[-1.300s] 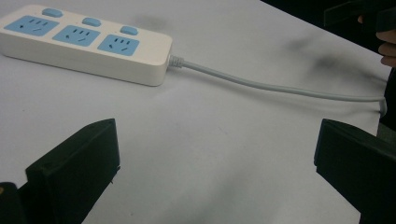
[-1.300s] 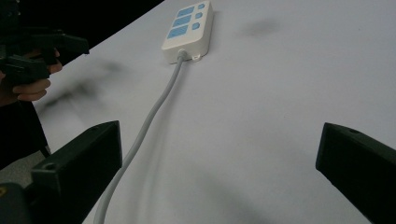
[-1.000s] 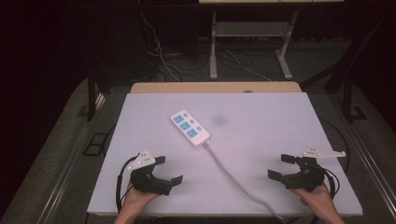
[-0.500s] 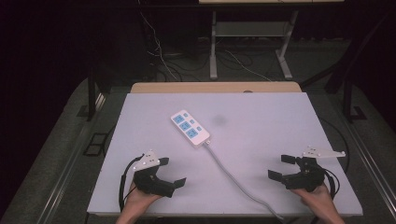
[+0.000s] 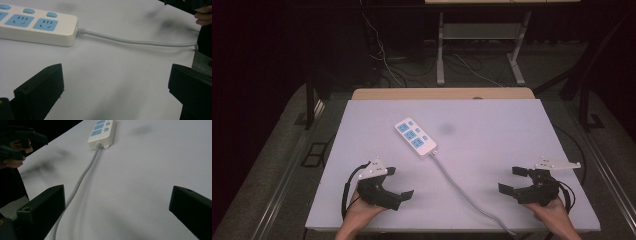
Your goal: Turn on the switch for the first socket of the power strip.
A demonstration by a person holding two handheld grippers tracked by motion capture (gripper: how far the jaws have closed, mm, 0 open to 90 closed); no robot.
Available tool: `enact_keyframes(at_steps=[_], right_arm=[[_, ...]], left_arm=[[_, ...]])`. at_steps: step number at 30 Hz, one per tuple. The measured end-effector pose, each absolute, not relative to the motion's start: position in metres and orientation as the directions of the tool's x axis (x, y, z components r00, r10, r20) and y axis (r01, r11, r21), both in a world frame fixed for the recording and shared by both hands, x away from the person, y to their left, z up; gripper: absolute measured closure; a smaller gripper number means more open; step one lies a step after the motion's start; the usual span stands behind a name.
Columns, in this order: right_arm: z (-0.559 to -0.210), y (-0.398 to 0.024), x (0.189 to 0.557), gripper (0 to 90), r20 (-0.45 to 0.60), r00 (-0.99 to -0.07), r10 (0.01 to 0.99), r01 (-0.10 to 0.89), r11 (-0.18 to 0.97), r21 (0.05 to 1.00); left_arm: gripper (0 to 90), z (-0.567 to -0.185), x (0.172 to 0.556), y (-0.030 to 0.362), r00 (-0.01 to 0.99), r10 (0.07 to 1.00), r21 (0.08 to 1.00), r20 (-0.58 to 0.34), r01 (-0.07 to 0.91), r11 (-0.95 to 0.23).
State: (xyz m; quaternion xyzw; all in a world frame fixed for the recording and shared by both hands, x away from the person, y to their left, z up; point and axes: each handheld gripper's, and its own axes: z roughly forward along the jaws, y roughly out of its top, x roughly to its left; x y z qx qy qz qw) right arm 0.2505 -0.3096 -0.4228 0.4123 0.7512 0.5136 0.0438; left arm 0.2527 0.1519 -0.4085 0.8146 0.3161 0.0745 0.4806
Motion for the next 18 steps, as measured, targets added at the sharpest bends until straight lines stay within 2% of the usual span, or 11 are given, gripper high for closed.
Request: enact_keyframes(at_steps=[18], right_arm=[[-0.423,-0.309,0.25,0.1,0.351,-0.657,0.667,0.572,0.138,0.809]], left_arm=[[0.0,-0.393,0.274,0.146,0.791,0.577,0.814,-0.202,0.463,-0.35]])
